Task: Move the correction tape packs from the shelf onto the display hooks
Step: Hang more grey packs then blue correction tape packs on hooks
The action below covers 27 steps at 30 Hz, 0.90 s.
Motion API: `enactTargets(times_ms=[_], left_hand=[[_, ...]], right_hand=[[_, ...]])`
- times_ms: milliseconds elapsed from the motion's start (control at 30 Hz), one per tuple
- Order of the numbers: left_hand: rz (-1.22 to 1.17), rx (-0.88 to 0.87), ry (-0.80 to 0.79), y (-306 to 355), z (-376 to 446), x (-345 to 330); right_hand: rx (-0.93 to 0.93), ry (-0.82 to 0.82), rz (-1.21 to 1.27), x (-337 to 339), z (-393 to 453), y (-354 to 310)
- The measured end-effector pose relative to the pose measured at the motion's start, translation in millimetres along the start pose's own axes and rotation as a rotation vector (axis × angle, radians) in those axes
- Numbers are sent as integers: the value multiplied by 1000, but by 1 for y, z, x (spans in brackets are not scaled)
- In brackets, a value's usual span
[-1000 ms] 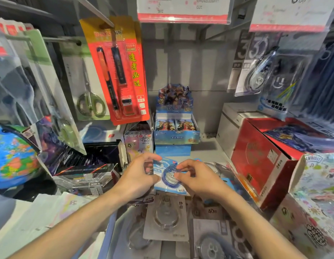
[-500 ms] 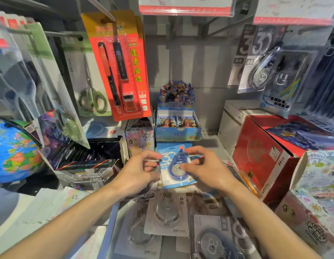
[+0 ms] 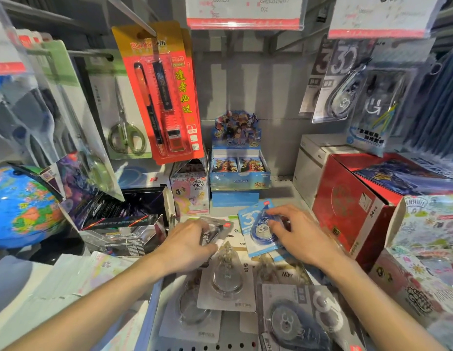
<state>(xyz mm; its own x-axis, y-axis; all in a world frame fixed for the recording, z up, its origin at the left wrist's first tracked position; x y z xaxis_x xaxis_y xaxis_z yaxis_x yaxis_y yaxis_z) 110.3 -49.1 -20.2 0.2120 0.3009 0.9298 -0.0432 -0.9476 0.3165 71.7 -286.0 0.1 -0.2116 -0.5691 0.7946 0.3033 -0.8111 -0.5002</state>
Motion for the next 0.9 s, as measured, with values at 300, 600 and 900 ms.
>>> enactTargets(times_ms=[300, 600, 900], left_hand=[[-297, -114, 148, 1, -5, 26], [-409, -226, 257, 15, -31, 58], [-396, -347, 24, 43, -65, 26]], right_hand=[[31, -30, -92, -1, 0, -6], [51, -26, -61, 39, -18, -37], [-5, -446, 41, 37, -81, -34]])
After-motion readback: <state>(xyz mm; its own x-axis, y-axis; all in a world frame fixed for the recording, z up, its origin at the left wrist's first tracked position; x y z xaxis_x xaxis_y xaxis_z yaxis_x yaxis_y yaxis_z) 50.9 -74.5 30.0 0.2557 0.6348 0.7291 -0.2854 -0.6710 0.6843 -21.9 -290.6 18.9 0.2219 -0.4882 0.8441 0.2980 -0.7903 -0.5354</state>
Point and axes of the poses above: each hand's wrist, its own z-axis towards the middle knuckle, its own x-axis out of the back of the hand, y = z × x, the point moved 8 cm from there along z, towards the middle knuckle, and after that the axes turned 15 degrees about x, right-handed, at the moved point
